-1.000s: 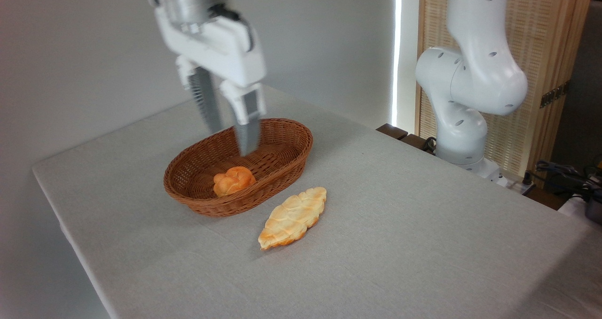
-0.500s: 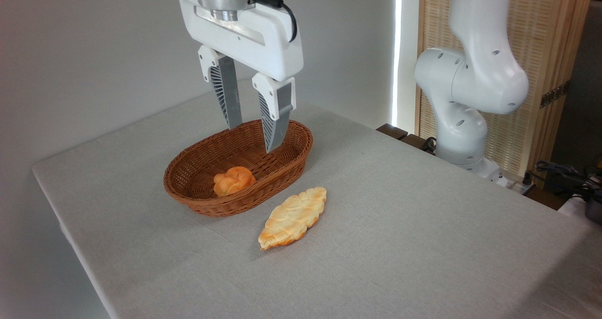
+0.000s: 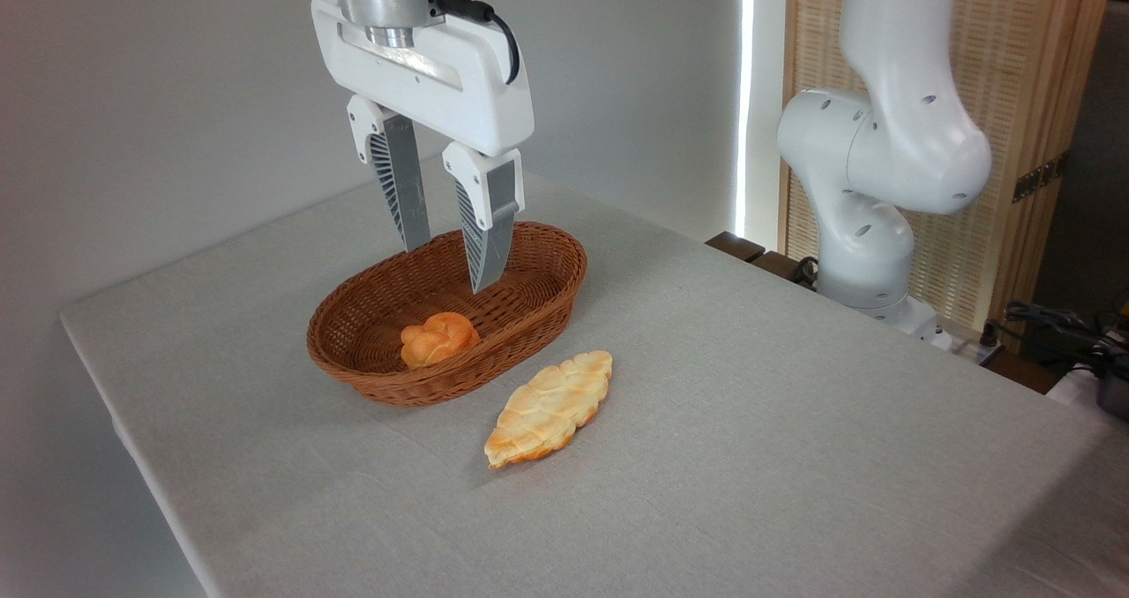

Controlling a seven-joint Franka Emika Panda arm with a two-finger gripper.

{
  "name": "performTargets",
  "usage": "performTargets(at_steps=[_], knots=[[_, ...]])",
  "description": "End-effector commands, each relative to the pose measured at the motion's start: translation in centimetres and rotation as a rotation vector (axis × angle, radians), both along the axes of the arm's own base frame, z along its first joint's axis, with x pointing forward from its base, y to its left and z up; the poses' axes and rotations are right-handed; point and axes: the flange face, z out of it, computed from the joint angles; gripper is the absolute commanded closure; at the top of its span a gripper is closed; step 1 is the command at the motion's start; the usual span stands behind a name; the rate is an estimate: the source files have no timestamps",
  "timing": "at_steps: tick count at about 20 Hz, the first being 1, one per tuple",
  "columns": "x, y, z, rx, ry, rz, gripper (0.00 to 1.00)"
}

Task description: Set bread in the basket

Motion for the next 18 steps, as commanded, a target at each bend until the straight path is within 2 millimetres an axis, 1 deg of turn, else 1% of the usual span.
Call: performTargets(at_steps=[1, 2, 3, 5, 18], knots=[[0.1, 0.4, 0.1, 0.036, -0.015, 0.027, 0.0], [0.1, 0.4, 0.0, 0.062, -0.011, 0.05, 0.0], [0.2, -0.1, -0.1, 0.079, -0.009, 0.069, 0.0], [0.3, -0.6, -0.4, 0.089, -0.006, 0.06, 0.0], [0.2, -0.8, -0.5, 0.09, 0.003, 0.044, 0.0]])
